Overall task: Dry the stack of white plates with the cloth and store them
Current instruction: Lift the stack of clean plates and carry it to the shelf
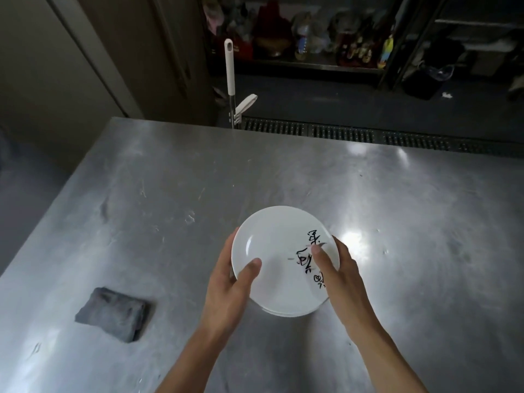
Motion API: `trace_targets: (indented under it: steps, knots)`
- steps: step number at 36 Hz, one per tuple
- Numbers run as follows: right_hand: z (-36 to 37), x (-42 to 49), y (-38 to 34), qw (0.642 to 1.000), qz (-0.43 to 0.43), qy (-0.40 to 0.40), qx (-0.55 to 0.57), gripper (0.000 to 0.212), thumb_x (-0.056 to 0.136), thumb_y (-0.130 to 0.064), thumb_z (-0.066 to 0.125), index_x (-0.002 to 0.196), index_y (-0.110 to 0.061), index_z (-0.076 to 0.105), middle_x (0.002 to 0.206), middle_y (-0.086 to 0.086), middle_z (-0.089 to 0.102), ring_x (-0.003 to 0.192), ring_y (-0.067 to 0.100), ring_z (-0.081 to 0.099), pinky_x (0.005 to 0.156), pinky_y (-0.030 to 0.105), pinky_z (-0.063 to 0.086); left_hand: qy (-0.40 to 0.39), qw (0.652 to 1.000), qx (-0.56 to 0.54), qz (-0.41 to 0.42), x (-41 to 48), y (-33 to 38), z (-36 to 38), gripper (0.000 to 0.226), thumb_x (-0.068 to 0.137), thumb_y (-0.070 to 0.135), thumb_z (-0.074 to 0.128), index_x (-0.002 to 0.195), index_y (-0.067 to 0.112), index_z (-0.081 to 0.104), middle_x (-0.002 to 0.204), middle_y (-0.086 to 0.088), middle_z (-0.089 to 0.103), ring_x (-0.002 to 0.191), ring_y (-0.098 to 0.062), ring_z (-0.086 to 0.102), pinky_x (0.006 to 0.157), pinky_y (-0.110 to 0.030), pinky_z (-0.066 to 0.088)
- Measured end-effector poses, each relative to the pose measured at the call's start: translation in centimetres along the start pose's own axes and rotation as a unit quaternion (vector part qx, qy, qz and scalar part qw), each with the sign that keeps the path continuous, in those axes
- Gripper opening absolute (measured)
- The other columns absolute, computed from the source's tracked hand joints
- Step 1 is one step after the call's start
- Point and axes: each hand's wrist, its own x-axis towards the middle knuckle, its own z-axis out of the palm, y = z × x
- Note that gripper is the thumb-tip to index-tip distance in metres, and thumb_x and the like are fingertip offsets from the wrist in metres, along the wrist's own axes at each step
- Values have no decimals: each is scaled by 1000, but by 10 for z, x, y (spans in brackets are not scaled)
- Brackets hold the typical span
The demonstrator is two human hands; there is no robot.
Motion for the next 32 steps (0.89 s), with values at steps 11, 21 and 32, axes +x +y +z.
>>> trace_targets:
  steps: [11, 21, 32]
  knots:
    - [0, 3, 6, 1000, 13, 13, 17, 60, 71, -76, 63, 126, -54, 54, 125, -7, 63, 112, 11, 64, 94, 42, 55, -51, 996, -20, -65, 15, 10, -9, 63, 79, 32, 73, 138, 49, 58, 131, 10, 69, 125, -17, 63, 107, -48, 51]
    - [-10, 3, 0, 998, 2, -14, 60, 45, 78, -60, 68, 120, -49, 59, 111, -19, 72, 99, 0, 69, 81, 29, 52, -71, 993, -32, -87, 20, 24, 0, 54, 78, 33, 72, 129, 50, 65, 121, 12, 74, 118, -14, 66, 103, -38, 51]
    - [-17, 9, 2, 998, -6, -21, 57, 54, 71, -63, 74, 120, -49, 57, 112, -19, 71, 100, 3, 69, 81, 32, 54, -81, 988, -65, -116, 20, 36, 5, 44, 92, 19, 67, 126, 46, 69, 120, 14, 74, 109, 2, 68, 89, -23, 44]
